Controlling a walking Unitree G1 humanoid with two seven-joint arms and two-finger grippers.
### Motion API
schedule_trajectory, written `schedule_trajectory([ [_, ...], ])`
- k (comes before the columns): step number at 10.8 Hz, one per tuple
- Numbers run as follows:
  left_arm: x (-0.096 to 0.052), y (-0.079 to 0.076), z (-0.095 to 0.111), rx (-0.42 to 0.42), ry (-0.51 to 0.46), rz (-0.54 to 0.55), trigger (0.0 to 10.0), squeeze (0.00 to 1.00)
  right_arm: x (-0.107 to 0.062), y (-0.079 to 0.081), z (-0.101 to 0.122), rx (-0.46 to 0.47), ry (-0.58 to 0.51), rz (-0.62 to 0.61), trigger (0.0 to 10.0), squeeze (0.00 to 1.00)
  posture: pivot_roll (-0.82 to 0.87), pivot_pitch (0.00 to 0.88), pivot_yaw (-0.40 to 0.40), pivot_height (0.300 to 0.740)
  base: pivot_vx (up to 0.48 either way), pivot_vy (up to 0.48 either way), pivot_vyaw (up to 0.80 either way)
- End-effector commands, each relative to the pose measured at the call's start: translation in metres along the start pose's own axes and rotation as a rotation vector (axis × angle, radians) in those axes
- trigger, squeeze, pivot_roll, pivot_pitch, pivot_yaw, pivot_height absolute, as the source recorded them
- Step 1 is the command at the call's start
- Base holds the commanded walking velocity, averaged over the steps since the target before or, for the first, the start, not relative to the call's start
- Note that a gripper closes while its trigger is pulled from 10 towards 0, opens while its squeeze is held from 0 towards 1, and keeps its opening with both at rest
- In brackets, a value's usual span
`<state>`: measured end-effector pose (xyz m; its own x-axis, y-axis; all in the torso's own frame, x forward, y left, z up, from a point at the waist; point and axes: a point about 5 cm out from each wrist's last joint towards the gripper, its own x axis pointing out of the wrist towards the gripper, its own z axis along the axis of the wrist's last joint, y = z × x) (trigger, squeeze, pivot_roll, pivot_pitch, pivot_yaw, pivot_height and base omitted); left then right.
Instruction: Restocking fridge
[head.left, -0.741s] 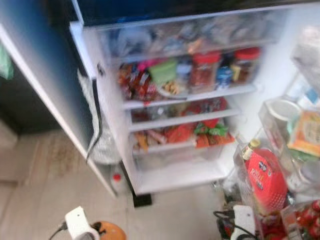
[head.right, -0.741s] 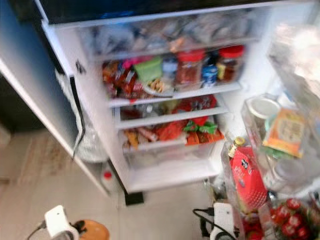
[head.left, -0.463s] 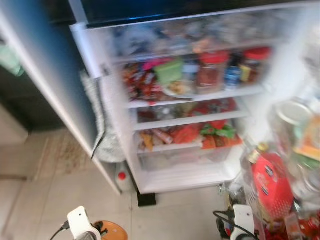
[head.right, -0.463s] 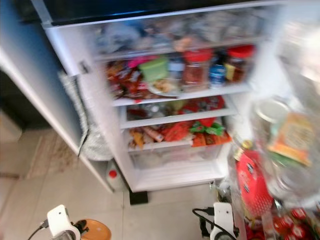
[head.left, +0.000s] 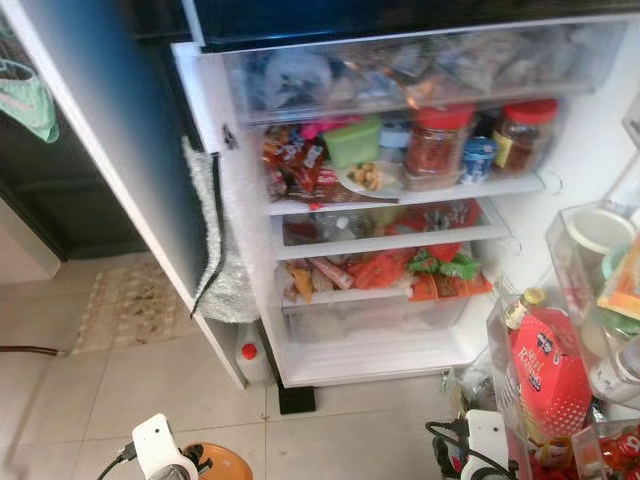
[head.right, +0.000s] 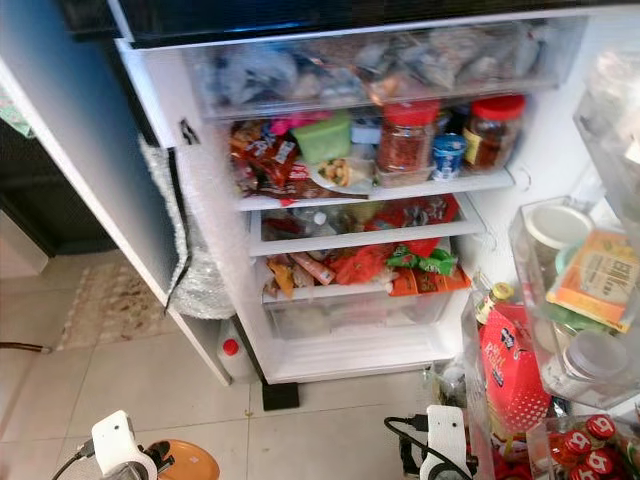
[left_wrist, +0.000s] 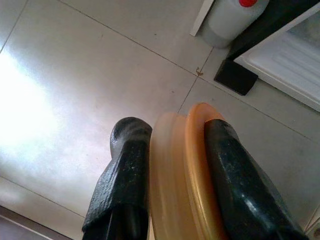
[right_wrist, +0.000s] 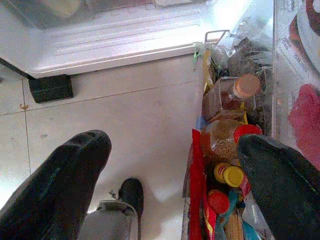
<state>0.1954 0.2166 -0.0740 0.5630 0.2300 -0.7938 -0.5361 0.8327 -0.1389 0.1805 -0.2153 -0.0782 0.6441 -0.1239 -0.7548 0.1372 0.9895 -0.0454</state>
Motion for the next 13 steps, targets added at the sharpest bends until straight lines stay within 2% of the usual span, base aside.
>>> schedule_trajectory([
  [1,-0.0015,0.0032,-0.0117,0.001,0.047,0.006,10.0,0.00,-0.0006,0.0019,-0.0042,-0.003,0.020,0.000,10.0,0.00,-0.11,0.076,0.042,0.740,0.000,0.000,0.00],
  [13,-0.0016,0.0036,-0.0122,0.015,0.049,0.003,10.0,0.00,-0.0007,0.0019,-0.0056,-0.011,0.033,-0.004,10.0,0.00,-0.11,0.065,0.041,0.740,0.000,0.000,0.00],
])
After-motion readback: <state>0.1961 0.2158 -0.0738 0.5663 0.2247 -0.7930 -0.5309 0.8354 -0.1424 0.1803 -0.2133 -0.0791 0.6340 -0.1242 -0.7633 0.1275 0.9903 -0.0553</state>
